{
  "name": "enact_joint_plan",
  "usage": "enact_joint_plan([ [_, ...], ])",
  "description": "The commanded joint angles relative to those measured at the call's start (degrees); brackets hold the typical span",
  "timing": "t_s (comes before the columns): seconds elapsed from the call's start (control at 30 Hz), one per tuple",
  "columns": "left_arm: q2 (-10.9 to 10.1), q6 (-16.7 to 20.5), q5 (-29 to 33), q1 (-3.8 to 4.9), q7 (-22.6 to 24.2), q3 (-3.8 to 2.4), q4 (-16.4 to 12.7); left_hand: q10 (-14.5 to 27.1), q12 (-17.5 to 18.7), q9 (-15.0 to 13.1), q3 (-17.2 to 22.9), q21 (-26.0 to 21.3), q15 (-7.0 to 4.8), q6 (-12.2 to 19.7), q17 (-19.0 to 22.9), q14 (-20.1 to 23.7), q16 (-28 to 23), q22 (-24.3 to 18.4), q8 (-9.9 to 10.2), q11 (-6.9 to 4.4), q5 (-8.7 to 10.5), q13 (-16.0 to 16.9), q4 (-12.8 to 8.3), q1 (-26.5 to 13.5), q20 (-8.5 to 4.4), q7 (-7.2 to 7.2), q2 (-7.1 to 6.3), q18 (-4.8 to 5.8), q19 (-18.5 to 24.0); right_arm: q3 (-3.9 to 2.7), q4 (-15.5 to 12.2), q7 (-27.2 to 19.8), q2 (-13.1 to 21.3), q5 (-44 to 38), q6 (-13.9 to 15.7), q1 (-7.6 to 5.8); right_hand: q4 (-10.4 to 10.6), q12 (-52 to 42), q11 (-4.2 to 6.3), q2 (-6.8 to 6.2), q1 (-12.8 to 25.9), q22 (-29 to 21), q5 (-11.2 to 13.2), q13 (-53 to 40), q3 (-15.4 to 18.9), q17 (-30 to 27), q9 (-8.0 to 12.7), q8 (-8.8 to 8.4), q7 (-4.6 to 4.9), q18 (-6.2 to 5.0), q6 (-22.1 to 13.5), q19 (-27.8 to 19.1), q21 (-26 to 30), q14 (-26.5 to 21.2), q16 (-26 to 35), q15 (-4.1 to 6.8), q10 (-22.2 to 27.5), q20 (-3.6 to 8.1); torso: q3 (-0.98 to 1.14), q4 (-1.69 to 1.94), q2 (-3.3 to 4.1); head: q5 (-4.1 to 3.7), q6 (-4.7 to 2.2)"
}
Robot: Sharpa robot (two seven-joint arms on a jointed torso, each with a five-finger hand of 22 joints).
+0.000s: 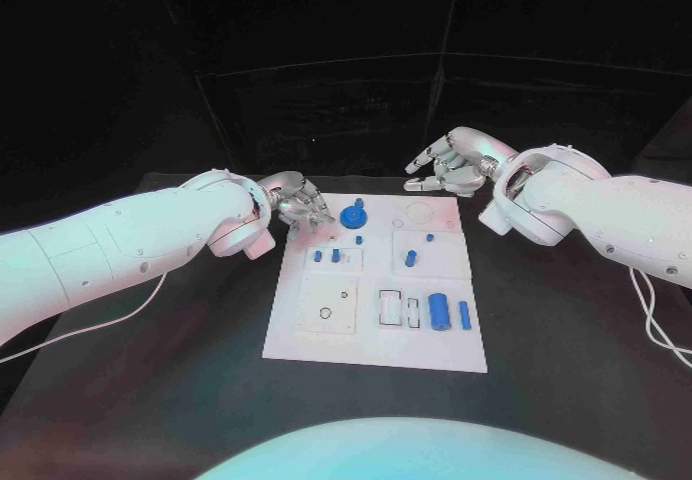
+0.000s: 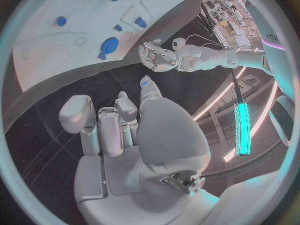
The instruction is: Assemble the parts on the task board
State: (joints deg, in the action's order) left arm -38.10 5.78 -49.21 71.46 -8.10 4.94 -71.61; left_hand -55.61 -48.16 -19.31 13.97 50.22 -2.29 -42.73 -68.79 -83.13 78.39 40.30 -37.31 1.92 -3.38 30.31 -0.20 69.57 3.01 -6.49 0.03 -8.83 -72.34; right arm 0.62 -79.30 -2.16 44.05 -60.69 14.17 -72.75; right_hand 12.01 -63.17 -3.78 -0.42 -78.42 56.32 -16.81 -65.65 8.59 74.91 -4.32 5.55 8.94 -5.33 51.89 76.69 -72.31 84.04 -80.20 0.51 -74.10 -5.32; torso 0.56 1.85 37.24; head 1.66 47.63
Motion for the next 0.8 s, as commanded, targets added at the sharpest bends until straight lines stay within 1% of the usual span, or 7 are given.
enact_joint_plan([
  [0.03, 0.9, 4.1, -1.0, 0.09, 13.0, 0.02, 0.6, 4.0, 4.2, 2.0, 2.4, -4.2, 1.0, 0.3, 5.3, 2.5, -3.5, -4.1, 2.7, 1.35, 0.11, -2.8, -2.5, 2.9, 0.9, -1.54, -0.47, -1.2, 2.2, -0.04, 0.1, -0.5, -0.1, 0.2, -0.2, -0.11, 0.1, 0.3, -0.13, 0.51, 0.1, -0.1, -0.2, 0.1, 0.4, 1.4, -0.1, 0.22, 0.13, -0.91, -0.2, -0.5, 0.2, 2.8, 0.3, 0.17, 0.4, 0.03, -0.03, -0.2, 0.02, -0.16, -0.16],
  [0.13, 2.0, 4.3, -6.2, 0.09, 15.8, 0.05, 1.2, 5.9, 10.6, 5.4, 5.7, -5.9, 1.92, -1.6, 8.7, 4.1, -5.6, -5.2, 6.9, 2.97, 0.06, -8.2, -4.8, 4.1, 2.68, -2.63, -1.98, -1.01, 2.7, -0.04, 0.2, -0.5, -0.2, 0.2, -0.2, -0.11, 0.1, 0.3, -0.13, 0.52, 0.1, -0.1, -0.2, 0.1, 0.4, 1.4, -0.1, 0.22, 0.13, -0.91, -0.2, -0.5, 0.3, 2.8, 0.3, 0.17, 0.4, 0.03, -0.05, -0.24, 0.03, -0.42, -0.25],
  [0.17, 2.6, 4.3, -8.8, 0.09, 16.6, 0.08, 1.5, 5.7, 13.6, 7.4, 7.0, -6.2, 2.35, -2.7, 9.1, 4.0, -5.5, -5.5, 9.6, 3.41, 0.12, -11.3, -5.8, 3.9, 2.98, -2.55, -3.09, -1.48, 2.1, -0.04, 0.2, -0.5, -0.2, 0.2, -0.2, -0.11, 0.1, 0.3, -0.13, 0.52, 0.1, -0.1, -0.2, 0.1, 0.4, 1.4, -0.1, 0.22, 0.12, -0.91, -0.2, -0.5, 0.3, 2.8, 0.3, 0.17, 0.4, 0.03, -0.04, -0.27, 0.03, -0.48, -0.35],
  [0.23, 3.5, 4.1, -12.8, 0.09, 17.4, 0.2, 2.2, 4.3, 16.3, 9.5, 8.4, -6.5, 2.65, -4.8, 9.2, 3.7, -5.1, -5.7, 12.3, 3.21, 0.07, -14.7, -6.9, 3.4, 3.19, -2.54, -4.07, -1.58, 1.4, -0.04, 0.2, -0.5, -0.3, 0.2, -0.1, -0.11, 0.1, 0.3, -0.13, 0.52, 0.1, -0.1, -0.2, 0.1, 0.4, 1.4, -0.1, 0.22, 0.12, -0.91, -0.2, -0.5, 0.3, 2.8, 0.3, 0.17, 0.4, 0.03, -0.01, -0.22, 0.02, -0.59, -0.41],
  [0.3, 4.3, 4.0, -16.6, 0.1, 17.8, 0.52, 2.9, 4.4, 17.6, 10.4, 8.8, -5.7, 2.57, -5.6, 7.3, 2.5, -3.6, -5.0, 13.6, 3.25, 0.14, -16.2, -7.5, 3.3, 3.1, -2.25, -4.7, -1.53, 0.5, -0.04, 0.2, -0.5, -0.3, 0.2, -0.1, -0.11, 0.1, 0.3, -0.13, 0.52, 0.1, -0.1, -0.2, 0.1, 0.4, 1.4, -0.1, 0.22, 0.12, -0.91, -0.2, -0.5, 0.3, 2.8, 0.3, 0.17, 0.4, 0.03, 0.03, -0.18, 0.03, -0.72, -0.46],
  [0.5, 6.8, 2.4, -24.9, 0.09, 17.0, 1.28, 5.1, 4.9, 21.5, 12.7, 9.1, 1.7, 2.78, -7.5, 2.9, -0.4, -0.1, 2.9, 17.1, 3.55, 0.22, -20.5, -8.7, 2.6, 3.0, -2.29, -5.72, -0.15, -4.2, -0.04, 0.3, -0.5, -0.5, 0.2, -0.1, -0.11, 0.1, 0.3, -0.13, 0.52, 0.1, -0.1, -0.2, 0.1, 0.4, 1.4, -0.1, 0.22, 0.12, -0.91, -0.2, -0.5, 0.3, 2.8, 0.3, 0.17, 0.4, 0.03, -0.05, -0.2, 0.04, -0.8, -0.61],
  [0.8, 9.7, -0.5, -31.2, -0.03, 15.1, 1.82, 8.3, 4.4, 23.4, 14.1, 8.3, 5.1, 2.54, -8.8, 3.5, -1.6, 0.3, 6.5, 19.6, 3.49, 0.16, -23.3, -9.2, 2.4, 2.81, -2.18, -5.82, 0.47, -7.0, -0.04, 0.4, -0.6, -0.8, 0.2, -0.1, -0.11, 0.1, 0.3, -0.13, 0.6, 0.0, -0.1, -0.2, 0.1, 0.4, 1.4, -0.1, 0.23, 0.12, -0.91, -0.2, -0.5, 0.3, 2.8, 0.3, 0.17, 0.4, 0.03, -0.02, -0.14, 0.01, -0.99, -0.65],
])
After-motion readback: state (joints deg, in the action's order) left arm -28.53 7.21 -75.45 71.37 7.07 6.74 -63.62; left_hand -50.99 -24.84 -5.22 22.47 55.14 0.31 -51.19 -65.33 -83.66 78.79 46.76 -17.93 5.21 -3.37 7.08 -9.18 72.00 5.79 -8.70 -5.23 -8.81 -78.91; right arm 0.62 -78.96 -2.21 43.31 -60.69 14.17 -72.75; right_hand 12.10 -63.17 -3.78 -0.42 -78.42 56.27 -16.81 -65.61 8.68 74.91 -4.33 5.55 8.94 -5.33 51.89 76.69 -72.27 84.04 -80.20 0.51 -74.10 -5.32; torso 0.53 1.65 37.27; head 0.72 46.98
